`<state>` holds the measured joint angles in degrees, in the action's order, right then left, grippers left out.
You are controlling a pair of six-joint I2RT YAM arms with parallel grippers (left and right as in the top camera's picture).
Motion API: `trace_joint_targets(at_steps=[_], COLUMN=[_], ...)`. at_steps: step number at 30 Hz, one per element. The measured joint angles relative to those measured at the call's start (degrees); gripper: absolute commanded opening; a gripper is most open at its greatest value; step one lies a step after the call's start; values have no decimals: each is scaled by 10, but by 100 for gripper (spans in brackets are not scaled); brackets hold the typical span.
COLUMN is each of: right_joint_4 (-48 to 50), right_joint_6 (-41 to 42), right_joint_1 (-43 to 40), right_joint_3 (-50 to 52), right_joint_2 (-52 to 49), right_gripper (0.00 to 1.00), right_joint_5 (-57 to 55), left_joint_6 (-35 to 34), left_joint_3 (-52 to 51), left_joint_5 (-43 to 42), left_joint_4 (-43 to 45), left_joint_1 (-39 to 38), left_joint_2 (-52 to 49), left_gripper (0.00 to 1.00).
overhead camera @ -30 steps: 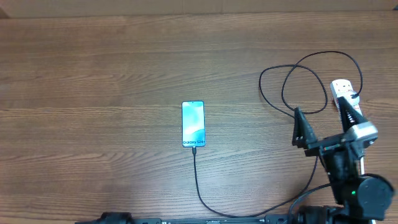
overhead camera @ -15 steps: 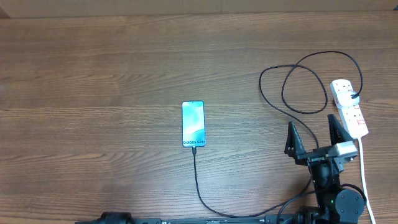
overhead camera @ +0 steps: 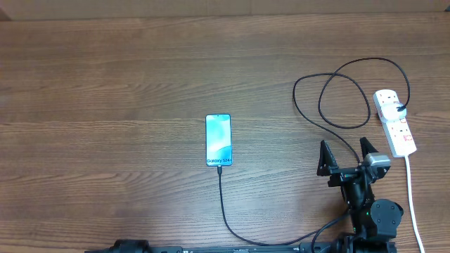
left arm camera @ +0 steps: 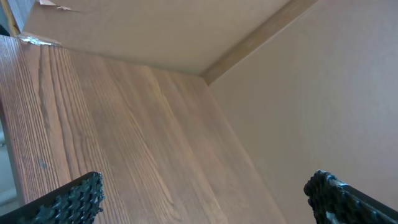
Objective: Plug charger to phone and switch on socket
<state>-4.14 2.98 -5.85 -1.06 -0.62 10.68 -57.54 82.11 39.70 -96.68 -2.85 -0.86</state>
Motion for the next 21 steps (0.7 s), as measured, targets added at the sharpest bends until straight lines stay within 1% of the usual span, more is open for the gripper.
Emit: trace_joint_targets(at_steps=[21], right_joint_4=[0], right_joint_6=[0], right_joint_1=[0], right_joint_3=[0], right_joint_2=[0], right_gripper=[100], right_joint_5=[-4], left_joint_6=[0], left_joint_3=[0], left_joint_5=[0], left_joint_4=[0], left_joint_1=[0], left_joint_2=[0], left_gripper=[100])
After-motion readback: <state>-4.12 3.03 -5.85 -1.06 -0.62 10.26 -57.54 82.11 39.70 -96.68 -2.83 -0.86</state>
